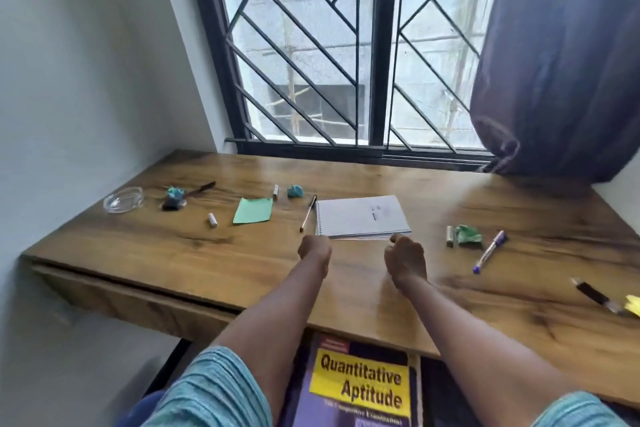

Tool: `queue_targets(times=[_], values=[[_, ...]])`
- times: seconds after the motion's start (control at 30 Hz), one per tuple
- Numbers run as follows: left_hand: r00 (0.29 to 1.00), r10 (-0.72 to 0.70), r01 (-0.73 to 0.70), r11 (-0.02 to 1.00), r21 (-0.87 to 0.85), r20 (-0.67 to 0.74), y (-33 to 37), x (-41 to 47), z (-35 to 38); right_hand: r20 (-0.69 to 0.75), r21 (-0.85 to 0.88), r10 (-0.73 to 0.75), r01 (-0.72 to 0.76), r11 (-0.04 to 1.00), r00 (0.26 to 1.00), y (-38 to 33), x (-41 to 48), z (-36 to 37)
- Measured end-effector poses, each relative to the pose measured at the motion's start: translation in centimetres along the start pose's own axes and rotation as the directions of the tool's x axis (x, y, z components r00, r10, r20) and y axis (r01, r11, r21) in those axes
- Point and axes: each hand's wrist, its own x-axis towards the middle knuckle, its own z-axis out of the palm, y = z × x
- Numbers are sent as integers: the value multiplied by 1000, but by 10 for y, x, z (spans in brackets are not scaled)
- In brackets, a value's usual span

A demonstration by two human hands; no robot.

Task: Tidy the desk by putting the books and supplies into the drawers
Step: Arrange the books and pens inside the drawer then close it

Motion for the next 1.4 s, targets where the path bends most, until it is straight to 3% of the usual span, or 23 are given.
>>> queue_targets(times=[0.1, 0.2, 0.3, 0.53, 0.7, 0.83, 0.97, 1.03, 1.13, 1.2, 1.3, 1.37, 1.4], values=[[998, 69, -68, 994, 90, -11, 14, 36, 8, 21, -127, -25, 27, 991, 999, -2, 32, 18], [994, 106, -103, 964, 245, 3, 21, 62, 14, 82, -124, 82, -71, 990, 993, -7, 59, 25], [996, 82, -85, 964, 251, 25, 24, 77, 19, 117, -123, 164, -149, 981, 979, -15, 73, 34], [994, 82, -96, 966, 241, 69, 23, 79, 14, 98, -123, 200, -187, 975, 975, -23, 73, 43], [962, 187, -197, 980, 34, 197, 27, 64, 14, 102, -177, 93, -74, 981, 990, -13, 54, 39], [927, 318, -309, 948, -77, 201, 41, 39, 18, -53, -211, -173, 159, 965, 983, -10, 37, 28], [885, 429, -390, 896, -214, 182, 44, 9, 22, -257, -194, -311, 266, 944, 915, -25, 13, -3], [869, 467, -416, 869, -268, 163, 53, -36, 10, -383, -251, -387, 309, 917, 839, -28, -3, -25], [848, 510, -438, 827, -353, 144, 59, -95, -6, -489, -300, -561, 475, 827, 668, -26, -35, -67], [835, 530, -438, 801, -408, 144, 61, -131, -16, -515, -265, -585, 533, 804, 626, -24, -57, -92], [747, 625, -462, 734, -498, 228, 56, -194, -33, -528, -150, -524, 533, 833, 669, -19, -97, -129], [717, 662, -534, 723, -438, 218, 47, -219, -40, -513, 71, -366, 463, 883, 777, -13, -122, -150], [736, 652, -576, 744, -339, 182, 38, -228, -44, -466, 201, -283, 412, 889, 838, -7, -133, -159]])
